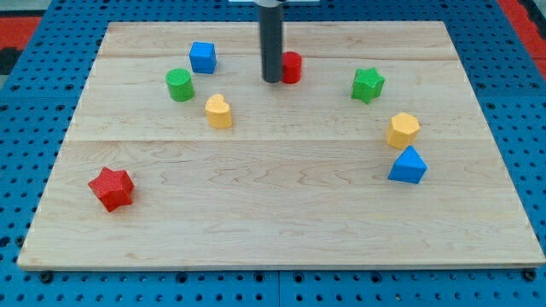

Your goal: Move the triangle slightly to the right

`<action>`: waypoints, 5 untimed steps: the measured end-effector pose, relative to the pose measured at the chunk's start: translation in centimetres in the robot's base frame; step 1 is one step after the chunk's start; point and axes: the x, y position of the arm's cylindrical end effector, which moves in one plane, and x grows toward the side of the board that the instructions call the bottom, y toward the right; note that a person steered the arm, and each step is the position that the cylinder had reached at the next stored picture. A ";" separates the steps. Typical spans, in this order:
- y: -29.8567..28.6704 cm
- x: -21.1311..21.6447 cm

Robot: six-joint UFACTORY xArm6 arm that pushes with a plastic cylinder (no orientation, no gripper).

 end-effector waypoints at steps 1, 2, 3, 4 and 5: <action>0.5 -1.5; 1.8 -0.5; 5.4 5.6; 8.4 9.9; 9.4 12.6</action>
